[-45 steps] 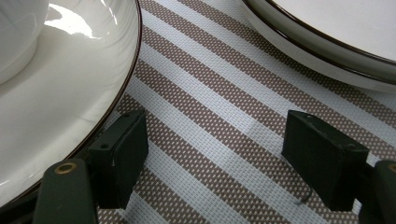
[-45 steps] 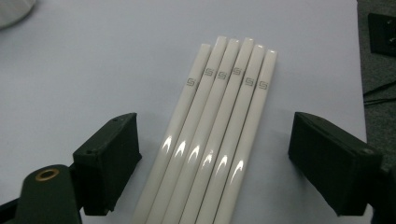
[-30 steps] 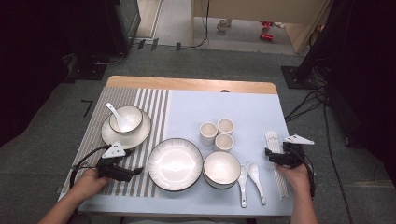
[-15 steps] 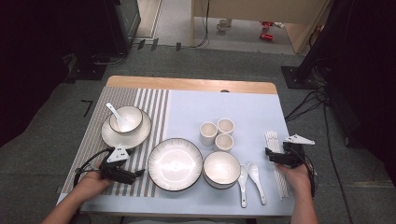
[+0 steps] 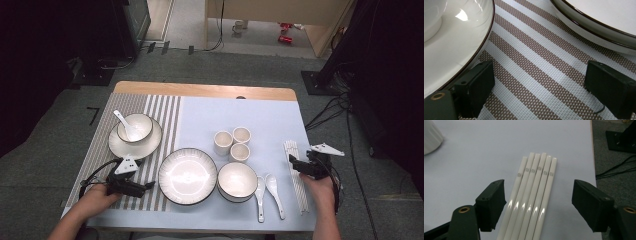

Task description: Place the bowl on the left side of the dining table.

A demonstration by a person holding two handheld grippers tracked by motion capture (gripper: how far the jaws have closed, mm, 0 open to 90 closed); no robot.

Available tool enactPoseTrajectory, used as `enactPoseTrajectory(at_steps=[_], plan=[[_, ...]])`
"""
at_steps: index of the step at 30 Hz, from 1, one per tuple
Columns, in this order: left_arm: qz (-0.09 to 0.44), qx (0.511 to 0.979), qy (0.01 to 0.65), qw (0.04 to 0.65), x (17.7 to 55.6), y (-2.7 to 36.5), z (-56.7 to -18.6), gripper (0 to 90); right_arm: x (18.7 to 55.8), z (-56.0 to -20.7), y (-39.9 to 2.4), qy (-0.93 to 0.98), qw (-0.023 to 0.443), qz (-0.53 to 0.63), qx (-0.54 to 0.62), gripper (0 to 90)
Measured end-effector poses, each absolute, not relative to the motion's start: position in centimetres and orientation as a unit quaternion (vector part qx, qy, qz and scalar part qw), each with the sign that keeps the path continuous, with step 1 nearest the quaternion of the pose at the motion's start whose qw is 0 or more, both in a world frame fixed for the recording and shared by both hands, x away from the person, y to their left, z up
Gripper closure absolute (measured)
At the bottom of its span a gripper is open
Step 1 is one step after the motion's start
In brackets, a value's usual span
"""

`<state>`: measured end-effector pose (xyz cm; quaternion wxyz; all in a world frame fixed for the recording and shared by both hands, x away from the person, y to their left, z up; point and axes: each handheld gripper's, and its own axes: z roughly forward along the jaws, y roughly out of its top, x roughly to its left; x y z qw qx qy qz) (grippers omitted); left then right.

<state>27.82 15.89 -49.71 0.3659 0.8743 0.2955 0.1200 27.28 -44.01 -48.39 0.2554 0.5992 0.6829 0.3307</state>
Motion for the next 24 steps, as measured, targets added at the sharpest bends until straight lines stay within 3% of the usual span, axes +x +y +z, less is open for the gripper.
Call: enactPoseTrajectory(at_steps=[18, 24], plan=[[0.12, 0.873, 0.298, 0.367, 27.8, 15.9, -49.7, 9.4, 25.8, -47.9, -44.5, 0.676, 0.257, 0.339, 0.602, 64.8], [0.119, 0.873, 0.298, 0.368, 27.8, 15.9, -49.7, 9.4, 25.9, -48.3, -44.6, 0.677, 0.264, 0.324, 0.605, 72.4]])
